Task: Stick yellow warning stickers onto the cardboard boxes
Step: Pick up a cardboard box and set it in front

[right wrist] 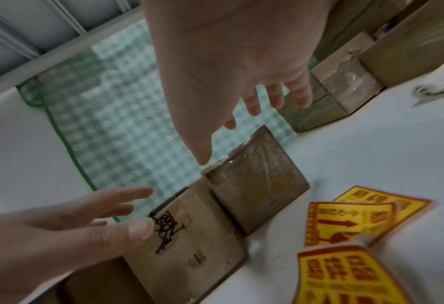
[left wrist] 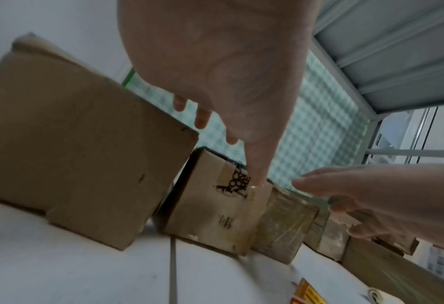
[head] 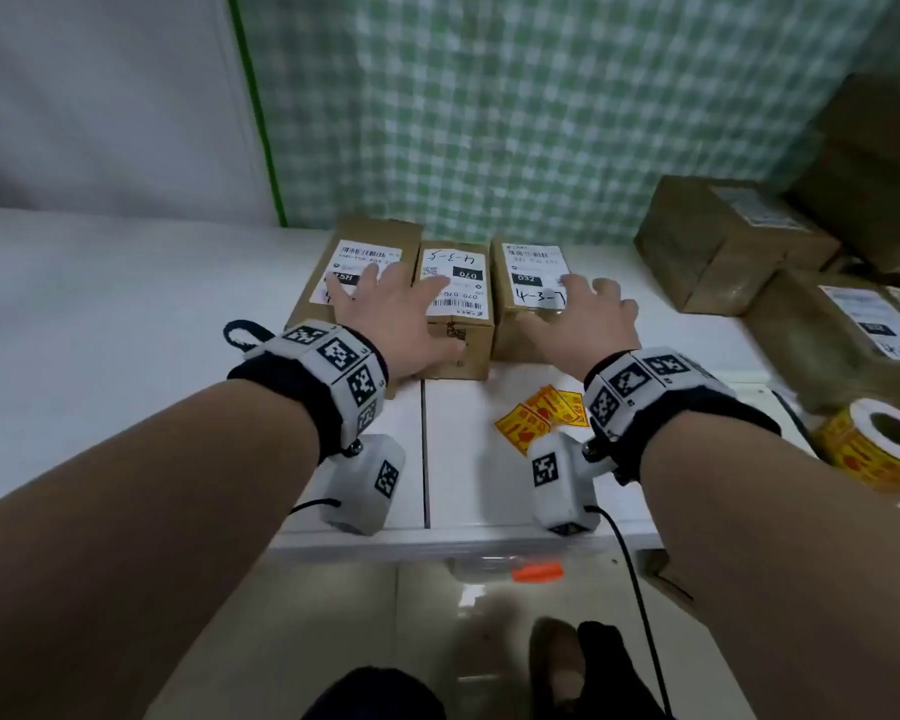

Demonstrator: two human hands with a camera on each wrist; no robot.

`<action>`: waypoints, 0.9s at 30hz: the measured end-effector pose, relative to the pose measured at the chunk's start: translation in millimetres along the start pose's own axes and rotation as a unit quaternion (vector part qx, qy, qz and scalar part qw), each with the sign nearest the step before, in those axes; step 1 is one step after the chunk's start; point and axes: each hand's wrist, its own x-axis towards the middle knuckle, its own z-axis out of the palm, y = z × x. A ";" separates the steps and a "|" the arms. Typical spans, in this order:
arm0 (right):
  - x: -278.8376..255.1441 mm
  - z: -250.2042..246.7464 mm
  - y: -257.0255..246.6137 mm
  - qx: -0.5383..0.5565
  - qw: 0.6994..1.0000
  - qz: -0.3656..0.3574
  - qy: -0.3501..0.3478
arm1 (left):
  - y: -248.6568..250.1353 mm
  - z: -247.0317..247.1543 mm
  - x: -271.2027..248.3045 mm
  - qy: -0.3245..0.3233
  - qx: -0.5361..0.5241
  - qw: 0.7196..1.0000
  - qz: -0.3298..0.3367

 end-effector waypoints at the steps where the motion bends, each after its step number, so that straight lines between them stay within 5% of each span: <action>1: 4.4 1.5 -2.6 0.009 1.000 0.010 -0.008 | 0.9 0.7 2.0 -0.014 0.015 1.000 0.012; 6: 28.6 21.6 -9.2 0.038 0.997 0.053 -0.033 | 1.3 11.4 11.1 -0.043 0.048 0.996 0.060; 18: 34.5 3.9 11.3 0.167 0.984 0.057 -0.002 | 12.7 2.3 5.9 -0.058 0.029 0.998 0.008; 27: -10.1 -65.5 63.5 0.232 0.964 -0.112 0.070 | 64.4 -29.0 -8.2 0.063 -0.183 0.981 0.021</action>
